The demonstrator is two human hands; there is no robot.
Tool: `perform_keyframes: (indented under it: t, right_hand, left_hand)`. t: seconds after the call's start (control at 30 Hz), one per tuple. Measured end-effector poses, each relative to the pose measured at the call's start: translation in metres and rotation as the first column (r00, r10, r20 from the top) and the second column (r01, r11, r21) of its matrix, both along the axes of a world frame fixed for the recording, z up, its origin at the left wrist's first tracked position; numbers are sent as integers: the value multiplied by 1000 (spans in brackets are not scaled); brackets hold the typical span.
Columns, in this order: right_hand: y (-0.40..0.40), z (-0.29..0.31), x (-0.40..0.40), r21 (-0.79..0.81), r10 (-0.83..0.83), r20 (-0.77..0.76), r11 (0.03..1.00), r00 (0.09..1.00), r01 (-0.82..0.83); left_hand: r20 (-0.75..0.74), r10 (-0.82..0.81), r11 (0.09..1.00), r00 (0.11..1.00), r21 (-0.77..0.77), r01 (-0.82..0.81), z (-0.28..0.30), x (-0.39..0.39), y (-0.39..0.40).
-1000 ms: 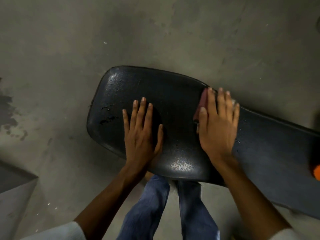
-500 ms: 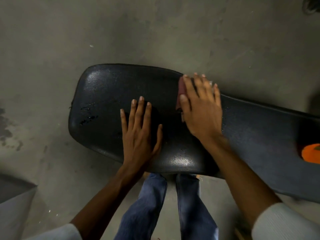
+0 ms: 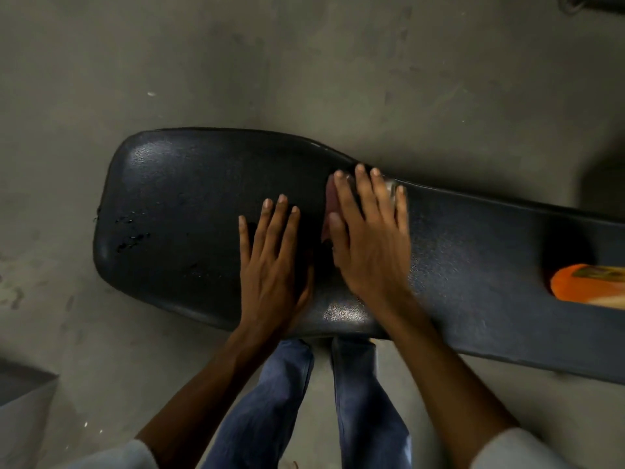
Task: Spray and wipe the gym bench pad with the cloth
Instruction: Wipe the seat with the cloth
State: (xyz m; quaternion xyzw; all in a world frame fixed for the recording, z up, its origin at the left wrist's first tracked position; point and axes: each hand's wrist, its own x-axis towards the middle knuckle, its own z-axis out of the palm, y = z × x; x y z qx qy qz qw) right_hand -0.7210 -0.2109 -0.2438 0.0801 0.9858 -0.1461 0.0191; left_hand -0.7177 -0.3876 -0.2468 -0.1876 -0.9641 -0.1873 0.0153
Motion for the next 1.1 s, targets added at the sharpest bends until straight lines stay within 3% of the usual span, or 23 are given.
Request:
perform_keyframes:
  t: [0.2, 0.33, 0.4, 0.53, 0.73, 0.8, 0.87, 0.97, 1.03, 1.1]
  right_hand:
    - [67, -1, 47, 51, -309, 29, 950, 951, 307]
    - [32, 0, 109, 46, -431, 75, 903, 899, 428]
    - [-3, 0, 122, 36, -376, 83, 927, 923, 374]
    - [-53, 1, 109, 74, -111, 59, 992, 992, 106]
    - [-36, -6, 133, 101, 195, 37, 975, 980, -198]
    - [-23, -8, 142, 118, 191, 53, 973, 980, -196]
    - [-27, -6, 132, 126, 78, 79, 988, 994, -88]
    - [-58, -2, 98, 89, -85, 76, 993, 993, 78]
    - [-81, 2, 75, 82, -40, 77, 996, 996, 34]
    - [-101, 4, 65, 138, 131, 107, 980, 985, -146]
  left_hand:
    - [37, -30, 997, 999, -73, 33, -4, 5, 11]
    - [43, -15, 999, 999, -37, 16, -2, 4, 13]
    - [32, -2, 1000, 1000, -18, 3, -2, 4, 12]
    - [26, 25, 1000, 999, -8, -25, -1, 8, 6]
    - [35, 77, 995, 996, -65, -75, 1, 12, -28]
    - [40, 76, 994, 996, -87, -72, 1, 11, -34]
    - [32, 65, 994, 997, -95, -61, 1, 11, -36]
    - [30, 91, 996, 995, 8, -91, 4, 10, -35]
    - [51, 138, 985, 989, 97, -142, 7, 11, -38]
    - [71, 180, 972, 981, 138, -188, 9, 14, -45]
